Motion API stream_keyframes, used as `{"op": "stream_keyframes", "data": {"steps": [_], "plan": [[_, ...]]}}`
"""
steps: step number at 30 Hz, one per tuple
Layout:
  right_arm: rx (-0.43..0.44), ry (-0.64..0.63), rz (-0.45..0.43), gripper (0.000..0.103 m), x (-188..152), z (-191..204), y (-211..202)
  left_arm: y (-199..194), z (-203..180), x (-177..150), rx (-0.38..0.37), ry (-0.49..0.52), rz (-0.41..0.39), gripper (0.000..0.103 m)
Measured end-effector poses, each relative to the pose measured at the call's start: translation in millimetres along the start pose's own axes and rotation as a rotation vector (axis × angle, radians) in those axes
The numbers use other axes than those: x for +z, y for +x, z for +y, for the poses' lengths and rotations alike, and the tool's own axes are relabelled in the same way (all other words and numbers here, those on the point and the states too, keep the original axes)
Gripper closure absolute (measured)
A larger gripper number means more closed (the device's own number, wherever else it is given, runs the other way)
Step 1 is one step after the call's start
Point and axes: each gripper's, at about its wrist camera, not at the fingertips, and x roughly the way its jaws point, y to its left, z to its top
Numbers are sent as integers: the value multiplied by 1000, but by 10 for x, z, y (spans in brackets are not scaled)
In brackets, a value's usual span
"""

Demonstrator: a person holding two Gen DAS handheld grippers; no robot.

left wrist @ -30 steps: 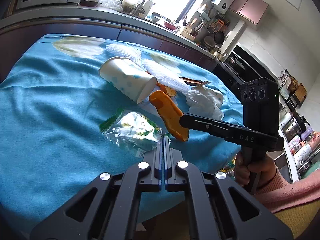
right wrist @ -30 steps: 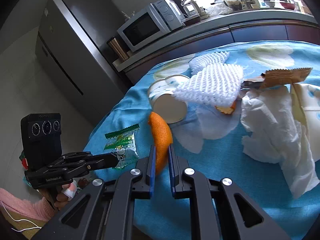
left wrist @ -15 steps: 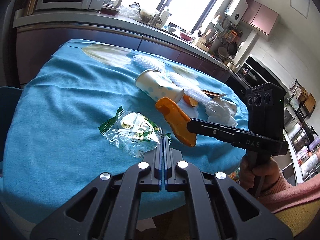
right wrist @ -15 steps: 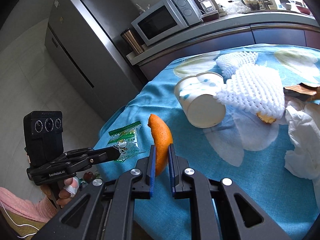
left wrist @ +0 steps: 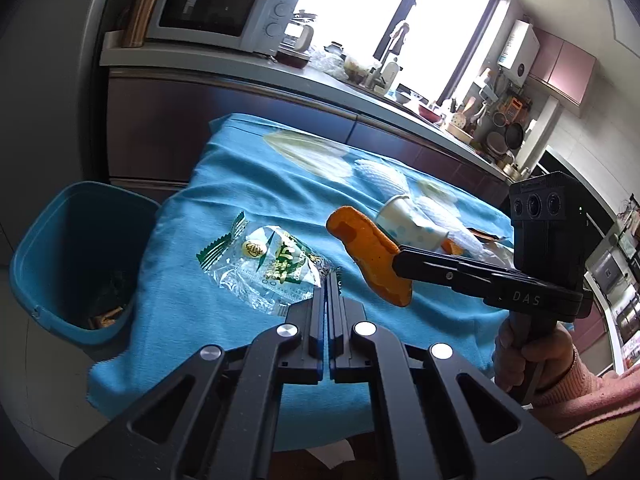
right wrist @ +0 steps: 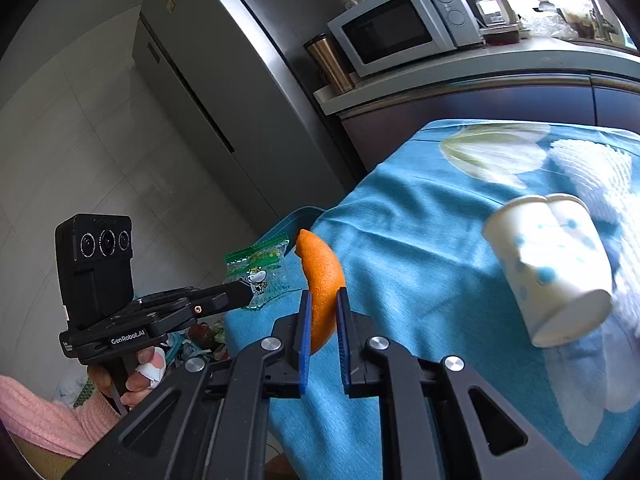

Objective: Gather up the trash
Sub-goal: 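Carry the snack bag and orange peel to the teal bin and release both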

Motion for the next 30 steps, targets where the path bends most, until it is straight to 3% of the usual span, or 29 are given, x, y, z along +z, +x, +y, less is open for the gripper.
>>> {"op": "stream_keyframes", "data": {"steps": [15,30], "plan": [[109,-69,83,92,356,425,743,-342,839,146,190,-81,-55,102],[142,-89,122,92,530,626,1183,-354,1196,131,259,-131,-54,102]]}}
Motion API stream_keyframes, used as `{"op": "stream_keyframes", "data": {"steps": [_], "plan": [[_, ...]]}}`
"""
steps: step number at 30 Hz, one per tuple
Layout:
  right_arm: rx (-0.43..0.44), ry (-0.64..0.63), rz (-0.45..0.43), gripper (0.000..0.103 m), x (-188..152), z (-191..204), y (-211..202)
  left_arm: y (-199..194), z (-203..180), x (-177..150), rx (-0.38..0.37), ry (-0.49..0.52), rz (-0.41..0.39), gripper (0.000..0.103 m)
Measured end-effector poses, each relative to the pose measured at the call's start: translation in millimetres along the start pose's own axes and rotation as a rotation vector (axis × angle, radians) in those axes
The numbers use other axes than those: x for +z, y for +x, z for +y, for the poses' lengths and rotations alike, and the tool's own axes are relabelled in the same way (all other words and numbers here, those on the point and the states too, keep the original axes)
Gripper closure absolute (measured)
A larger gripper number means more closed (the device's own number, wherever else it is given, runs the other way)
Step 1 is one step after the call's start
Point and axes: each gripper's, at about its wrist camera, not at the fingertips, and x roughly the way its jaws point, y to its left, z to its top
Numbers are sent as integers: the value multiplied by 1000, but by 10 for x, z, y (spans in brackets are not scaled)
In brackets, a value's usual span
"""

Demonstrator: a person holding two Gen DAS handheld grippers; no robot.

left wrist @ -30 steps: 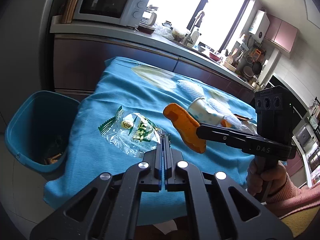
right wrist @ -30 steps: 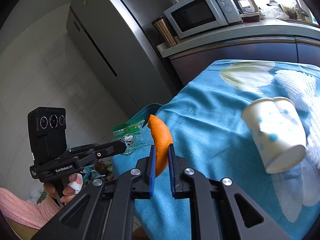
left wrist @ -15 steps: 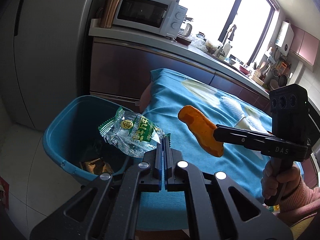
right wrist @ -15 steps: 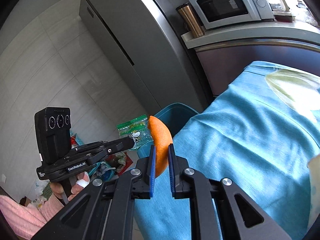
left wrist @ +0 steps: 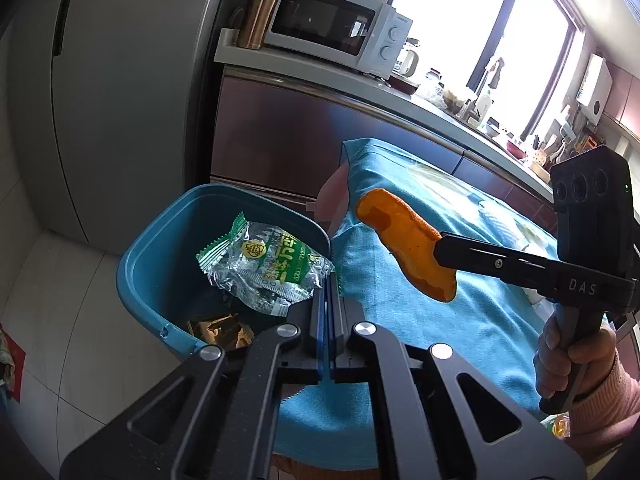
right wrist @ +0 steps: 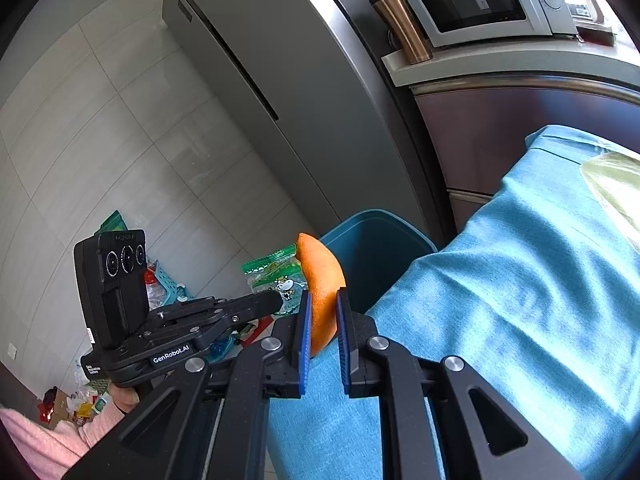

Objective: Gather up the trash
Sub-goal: 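Carry the snack bag and orange peel to the teal bin and release both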

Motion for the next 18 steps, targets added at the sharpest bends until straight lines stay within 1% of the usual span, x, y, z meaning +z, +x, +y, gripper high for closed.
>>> {"op": "stream_keyframes", "data": {"steps": [13,18], "plan": [[4,19,20,92,-14,-38,161,-20,2,12,29,-2,-6,102],[-1,26,34,92,26,-52,247,31,66,25,46,-15,4,102]]}}
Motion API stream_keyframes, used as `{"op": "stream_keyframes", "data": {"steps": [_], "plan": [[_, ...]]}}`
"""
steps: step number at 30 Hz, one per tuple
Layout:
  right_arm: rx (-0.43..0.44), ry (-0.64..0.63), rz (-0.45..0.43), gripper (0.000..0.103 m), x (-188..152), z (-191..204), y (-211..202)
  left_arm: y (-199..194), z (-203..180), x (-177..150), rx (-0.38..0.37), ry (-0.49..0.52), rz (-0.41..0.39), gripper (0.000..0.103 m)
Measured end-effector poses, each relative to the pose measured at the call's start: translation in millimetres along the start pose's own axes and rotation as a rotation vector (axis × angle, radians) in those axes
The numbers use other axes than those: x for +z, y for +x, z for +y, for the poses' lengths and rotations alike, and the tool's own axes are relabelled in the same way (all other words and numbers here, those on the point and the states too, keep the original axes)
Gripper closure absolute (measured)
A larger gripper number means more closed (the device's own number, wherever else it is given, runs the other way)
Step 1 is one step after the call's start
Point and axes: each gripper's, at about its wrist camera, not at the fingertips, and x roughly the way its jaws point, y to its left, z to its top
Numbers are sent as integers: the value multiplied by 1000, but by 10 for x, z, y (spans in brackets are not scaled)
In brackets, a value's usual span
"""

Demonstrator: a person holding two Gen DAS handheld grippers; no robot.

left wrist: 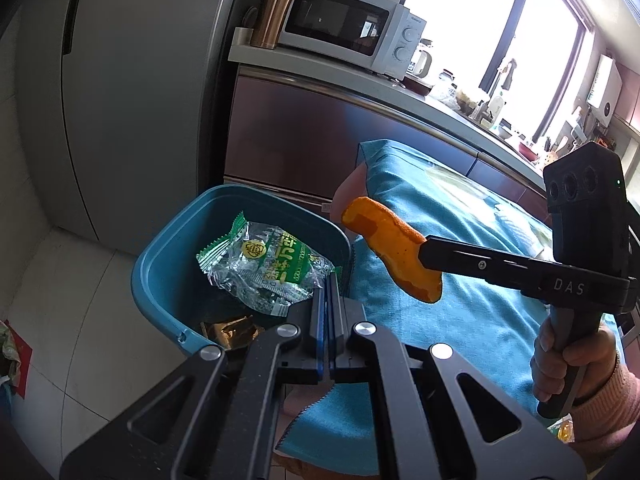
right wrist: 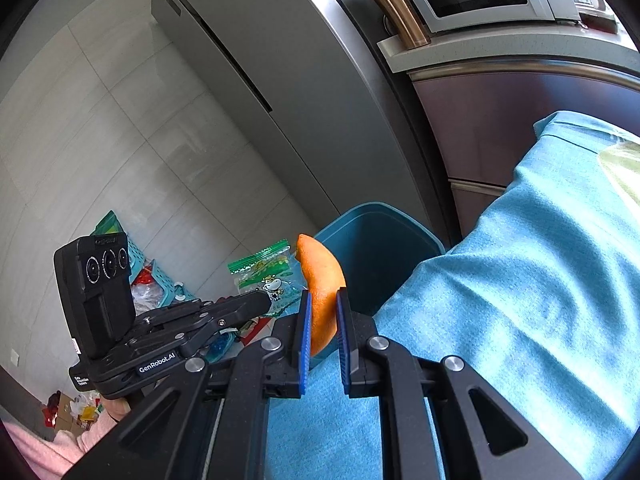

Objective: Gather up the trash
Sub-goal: 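Carry the snack bag and orange peel to the teal bin and release both, then return both tools to the table and approach the remaining trash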

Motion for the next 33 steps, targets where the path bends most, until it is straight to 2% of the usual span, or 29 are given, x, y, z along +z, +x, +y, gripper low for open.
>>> {"op": "stream_keyframes", "data": {"steps": [19,25,28,33], "plan": [[-105,26,96,90,240,28,677,596,317,67,72,-59,94,100],[-108,56,105,89,245,1,746,706,408,20,82,-98,105,94],[-99,66,87,79,226,-28,680,670,390,4,81,-97,89,90],[-64,41,47,69,126,8,382,476,223,11,68,-59,32,73]]}}
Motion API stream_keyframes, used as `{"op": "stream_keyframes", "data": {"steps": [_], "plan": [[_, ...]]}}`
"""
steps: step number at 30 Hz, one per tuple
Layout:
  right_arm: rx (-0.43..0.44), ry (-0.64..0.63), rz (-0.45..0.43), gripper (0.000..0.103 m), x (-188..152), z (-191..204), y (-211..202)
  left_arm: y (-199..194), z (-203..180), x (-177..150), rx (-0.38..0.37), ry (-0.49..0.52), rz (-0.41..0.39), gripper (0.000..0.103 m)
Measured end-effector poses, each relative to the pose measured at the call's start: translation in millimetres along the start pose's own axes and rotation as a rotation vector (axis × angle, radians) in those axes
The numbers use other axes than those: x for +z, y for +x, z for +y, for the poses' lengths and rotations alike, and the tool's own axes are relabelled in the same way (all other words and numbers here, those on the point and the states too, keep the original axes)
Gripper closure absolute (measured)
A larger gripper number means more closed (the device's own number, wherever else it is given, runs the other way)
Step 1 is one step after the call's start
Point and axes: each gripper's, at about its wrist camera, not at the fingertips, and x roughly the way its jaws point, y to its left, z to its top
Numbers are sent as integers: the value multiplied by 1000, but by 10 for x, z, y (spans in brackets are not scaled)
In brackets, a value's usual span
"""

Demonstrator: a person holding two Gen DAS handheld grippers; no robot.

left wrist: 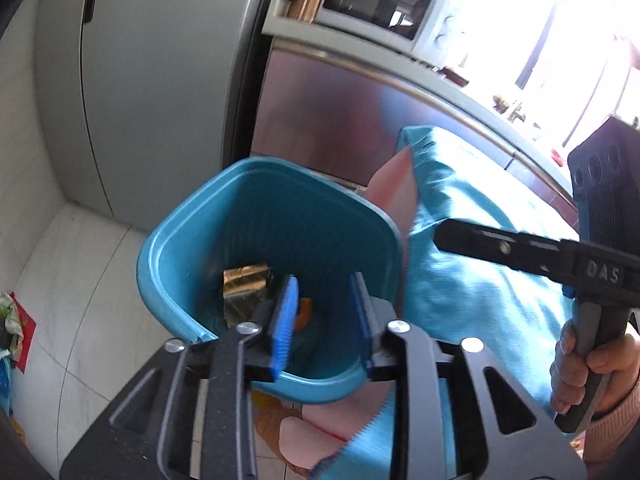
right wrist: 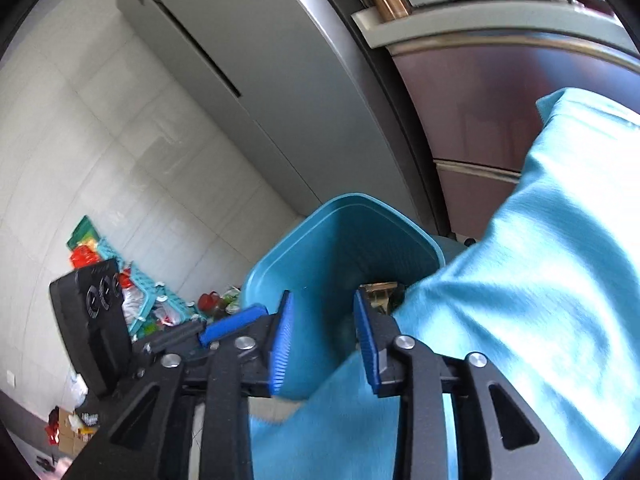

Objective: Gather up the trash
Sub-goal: 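Return both tools to the table and approach the remaining trash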

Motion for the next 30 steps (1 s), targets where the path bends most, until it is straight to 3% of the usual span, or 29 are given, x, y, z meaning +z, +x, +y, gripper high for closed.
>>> {"op": "stream_keyframes", "data": {"steps": [7,12,23,30], "plan": [[-31,-73,-99,60,-286,-74,-875,-326,-434,-64,-101,85,-68,62],[-120,-46,-201,59,-550,-347,-1677,-425,-838,-153,-195,155,-69,57],[-480,225,-430,58,-1608,-1162,-3367,-281,-1747,-441,-350,262,24,57],[-645,383,-528,58,-2069,-1657,-3970,-207,-2214,-582,-394,320,67,57]]}}
